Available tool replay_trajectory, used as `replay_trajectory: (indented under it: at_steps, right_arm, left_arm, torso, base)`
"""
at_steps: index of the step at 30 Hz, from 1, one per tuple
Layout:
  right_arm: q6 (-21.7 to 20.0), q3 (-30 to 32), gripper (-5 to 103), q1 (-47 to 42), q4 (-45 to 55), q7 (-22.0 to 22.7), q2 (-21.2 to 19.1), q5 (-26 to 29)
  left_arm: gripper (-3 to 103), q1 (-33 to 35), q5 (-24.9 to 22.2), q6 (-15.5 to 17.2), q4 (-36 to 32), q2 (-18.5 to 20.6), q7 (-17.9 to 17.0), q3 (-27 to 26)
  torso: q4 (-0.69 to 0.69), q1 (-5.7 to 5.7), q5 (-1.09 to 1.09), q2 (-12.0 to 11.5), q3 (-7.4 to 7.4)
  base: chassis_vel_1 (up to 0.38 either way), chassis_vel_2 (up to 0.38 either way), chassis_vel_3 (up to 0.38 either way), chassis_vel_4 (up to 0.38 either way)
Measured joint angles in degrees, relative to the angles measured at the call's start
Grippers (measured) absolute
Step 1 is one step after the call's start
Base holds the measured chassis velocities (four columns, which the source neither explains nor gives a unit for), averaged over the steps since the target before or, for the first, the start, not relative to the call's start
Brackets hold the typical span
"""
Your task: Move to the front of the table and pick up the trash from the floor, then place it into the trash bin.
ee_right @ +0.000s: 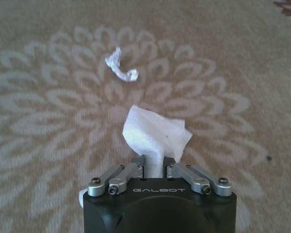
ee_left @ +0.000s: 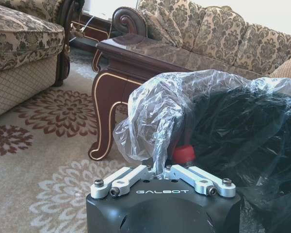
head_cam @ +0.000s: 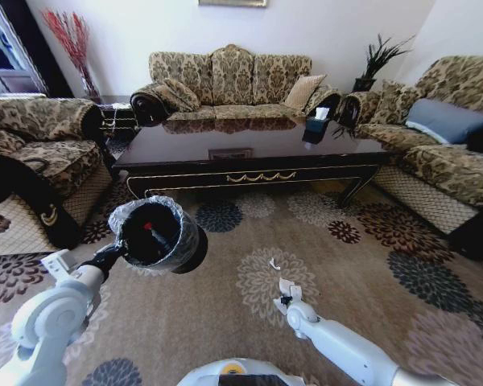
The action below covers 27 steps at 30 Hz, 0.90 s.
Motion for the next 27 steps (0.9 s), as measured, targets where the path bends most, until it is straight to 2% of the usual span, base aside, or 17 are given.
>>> replay_trajectory:
  at_steps: [2,3,4,9,14,15,16,17,19,20,21,22,24,25,27]
  right_arm:
    - [1.2,1.0,8,0.2,1.5,-0.9,-0.5,-0.4]
    - [1.5,1.5,8,0.3,2.5,-1.1,-0.8,-0.3]
    - [1.5,2.9,1,0.6,5.4,-1.3,-1.6,0.9]
    - [1.3,5.1,0,2.4,12.4,-1.8,-3.5,4.5]
    - [3.2,4.7,0,8.6,19.3,-5.3,-7.0,7.7]
    - [5.0,4.2,0,10.7,20.7,-7.8,-8.0,8.3]
    - [9.4,3.2,0,13.9,22.3,-14.2,-9.6,8.9]
    - [9.4,3.2,0,13.9,22.3,-14.2,-9.6,8.9]
    - [14.1,1.9,0,16.7,23.2,-20.9,-11.0,8.9]
    - [17.6,0.5,0,19.5,23.9,-25.8,-11.8,9.3]
    - [19.3,-0.4,0,21.2,24.3,-28.1,-12.0,9.9]
    - [19.3,-0.4,0,21.2,24.3,-28.1,-12.0,9.9]
    - [21.3,-2.0,0,23.6,24.8,-30.9,-12.0,10.6]
    - [24.0,-6.4,0,29.7,24.7,-35.0,-10.2,10.8]
    - [25.6,-10.7,0,34.7,24.0,-36.8,-8.5,10.4]
  left_arm:
    - [3,0.0,0.2,0.0,0.2,0.0,0.0,0.3]
    - [3,0.0,0.4,0.0,0.4,0.0,0.0,0.6]
    - [3,-0.1,0.9,0.0,0.8,0.0,0.0,1.1]
    - [3,-0.2,1.3,-0.1,2.1,-0.1,0.0,2.7]
    - [3,-0.7,1.8,-0.3,4.3,0.1,0.0,3.8]
    - [3,-0.9,1.8,-0.3,4.8,0.3,0.0,4.0]
    - [3,-1.1,1.8,-0.3,5.5,0.5,0.0,4.4]
    - [3,-1.1,1.8,-0.3,5.5,0.5,0.0,4.4]
    - [3,-1.4,1.8,-0.3,6.4,0.6,0.0,5.0]
    - [3,-1.9,1.8,-0.3,7.4,0.6,-0.1,5.7]
    - [3,-2.3,1.7,-0.3,8.1,0.6,-0.1,6.1]
    - [3,-2.3,1.7,-0.3,8.1,0.6,-0.1,6.1]
    - [3,-2.8,1.6,-0.3,9.0,0.7,-0.1,6.8]
    - [3,-3.5,1.6,-0.3,10.1,0.9,-0.3,8.4]
    - [3,-4.0,1.6,-0.3,10.4,1.0,-0.5,9.7]
  torso:
    - [0.01,0.00,0.00,0.0,0.00]
    - [0.01,0.00,0.00,0.0,0.00]
    - [0.01,0.00,0.00,0.0,0.00]
    - [0.00,0.00,0.00,0.0,0.00]
    - [0.01,0.00,0.00,0.0,0.00]
    - [0.02,0.00,0.00,0.0,0.00]
    - [0.02,0.00,-0.01,0.0,0.00]
    - [0.02,0.00,-0.01,0.0,0.00]
    - [0.03,0.00,-0.01,0.0,0.00]
    - [0.01,0.00,-0.01,0.0,0.00]
    - [0.01,0.00,-0.01,0.0,0.00]
    - [0.01,0.00,-0.01,0.0,0.00]
    - [0.01,0.00,-0.01,0.0,0.00]
    - [0.00,0.00,0.00,0.0,0.00]
    - [0.02,0.00,0.00,0.0,0.01]
  base:
    - [0.000,0.000,0.000,0.000]
    - [0.000,0.000,0.000,0.000]
    - [0.000,0.000,0.000,0.000]
    - [0.000,0.000,0.000,0.000]
    - [0.000,0.000,0.000,0.000]
    - [0.000,0.000,0.000,0.000]
    - [0.000,0.000,0.000,0.000]
    - [0.000,0.000,0.000,0.000]
    - [0.000,0.000,0.000,0.000]
    - [0.000,0.000,0.000,0.000]
    - [0.000,0.000,0.000,0.000]
    - [0.000,0.000,0.000,0.000]
    - [0.000,0.000,0.000,0.000]
    - [0.000,0.000,0.000,0.000]
    - [0.000,0.000,0.000,0.000]
